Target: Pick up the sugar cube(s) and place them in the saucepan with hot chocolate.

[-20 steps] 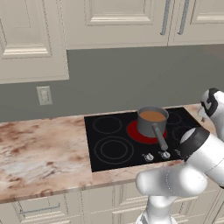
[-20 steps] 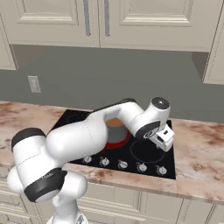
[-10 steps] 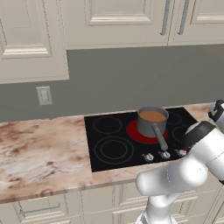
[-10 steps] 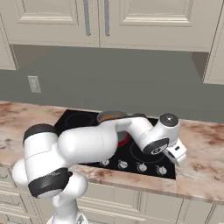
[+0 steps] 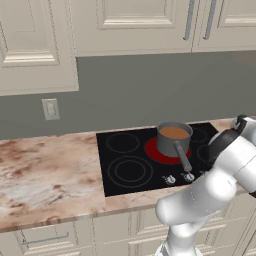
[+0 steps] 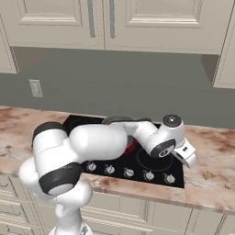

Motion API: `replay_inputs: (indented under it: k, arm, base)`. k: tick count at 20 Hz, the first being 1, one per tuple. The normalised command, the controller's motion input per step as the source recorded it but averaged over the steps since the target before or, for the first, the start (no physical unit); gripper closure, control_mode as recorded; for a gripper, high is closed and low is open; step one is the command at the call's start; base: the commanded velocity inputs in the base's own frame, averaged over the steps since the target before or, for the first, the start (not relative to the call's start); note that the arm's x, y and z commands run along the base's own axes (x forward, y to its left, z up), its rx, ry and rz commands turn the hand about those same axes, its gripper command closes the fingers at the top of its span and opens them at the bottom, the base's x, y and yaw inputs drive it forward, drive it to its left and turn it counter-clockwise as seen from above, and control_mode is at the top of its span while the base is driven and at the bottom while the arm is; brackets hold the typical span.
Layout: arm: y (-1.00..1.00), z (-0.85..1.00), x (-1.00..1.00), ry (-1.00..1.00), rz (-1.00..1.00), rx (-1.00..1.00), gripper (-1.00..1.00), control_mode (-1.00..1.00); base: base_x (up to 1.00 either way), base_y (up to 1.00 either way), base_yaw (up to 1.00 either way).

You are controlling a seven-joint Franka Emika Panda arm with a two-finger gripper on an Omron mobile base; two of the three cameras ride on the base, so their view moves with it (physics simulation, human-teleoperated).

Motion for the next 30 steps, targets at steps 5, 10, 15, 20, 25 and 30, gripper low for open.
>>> replay_inputs:
  k: [5, 10, 15, 20, 25, 30]
  arm:
    - [-0.22, -0.26, 0.06, 0.00, 0.00, 0.00, -1.00, -1.00]
    - [-0.47, -0.11, 0.00, 0.04, 0.00, 0.00, -1.00, -1.00]
    - [-0.54, 0.00, -0.01, 0.04, -0.02, 0.00, -1.00, -1.00]
    - [-0.51, 0.00, -0.18, 0.00, -0.04, 0.05, -1.00, -1.00]
    - [-0.26, 0.00, -0.45, -0.05, 0.00, 0.08, -1.00, -1.00]
    - [-0.03, 0.07, -0.49, -0.15, 0.00, 0.02, -1.00, -1.00]
  base:
    - [0.00, 0.00, 0.00]
    - [0.00, 0.00, 0.00]
    - [0.00, 0.00, 0.00]
    - [0.00, 0.00, 0.00]
    - [0.00, 0.00, 0.00]
    - [0.00, 0.00, 0.00]
